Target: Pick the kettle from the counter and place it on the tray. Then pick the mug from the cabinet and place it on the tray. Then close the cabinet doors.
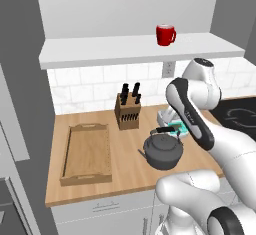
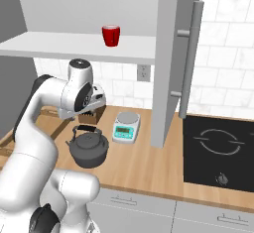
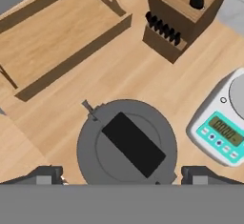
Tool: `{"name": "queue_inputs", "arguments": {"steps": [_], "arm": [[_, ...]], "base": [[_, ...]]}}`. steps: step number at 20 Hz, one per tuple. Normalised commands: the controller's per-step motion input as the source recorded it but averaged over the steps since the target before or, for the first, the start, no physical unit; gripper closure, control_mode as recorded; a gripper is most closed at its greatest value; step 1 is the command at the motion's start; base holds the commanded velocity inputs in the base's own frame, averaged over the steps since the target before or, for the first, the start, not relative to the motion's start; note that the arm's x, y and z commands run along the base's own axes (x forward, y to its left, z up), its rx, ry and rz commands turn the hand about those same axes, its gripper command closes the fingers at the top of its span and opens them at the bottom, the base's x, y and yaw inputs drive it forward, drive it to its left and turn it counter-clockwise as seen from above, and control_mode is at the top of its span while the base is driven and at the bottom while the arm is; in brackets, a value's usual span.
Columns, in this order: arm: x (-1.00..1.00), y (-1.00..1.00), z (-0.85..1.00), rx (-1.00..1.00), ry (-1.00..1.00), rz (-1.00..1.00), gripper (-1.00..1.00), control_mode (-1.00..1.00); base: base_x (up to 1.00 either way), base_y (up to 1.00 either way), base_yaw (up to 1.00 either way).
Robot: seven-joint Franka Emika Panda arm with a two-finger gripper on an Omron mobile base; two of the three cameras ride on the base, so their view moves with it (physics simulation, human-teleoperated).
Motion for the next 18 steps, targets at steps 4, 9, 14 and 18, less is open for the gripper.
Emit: {"name": "queue_inputs", "arguments": {"steps": [4,9,14,18], "arm": [[0.00,0.06,-0.23,-0.03,0.01,0.22,-1.00,-1.00],[0.04,0.00,-0.26,-0.05,0.02,0.05,-1.00,-1.00],[0.24,0.00,-0.40,-0.10,0.07,0.00,-1.00,-1.00],[0.33,0.00,-0.42,-0.08,0.05,0.00,-1.00,-1.00]], "base": [[0.00,0.00,0.00],[0.00,0.00,0.00],[0.00,0.00,0.00],[0.00,0.00,0.00]]}}
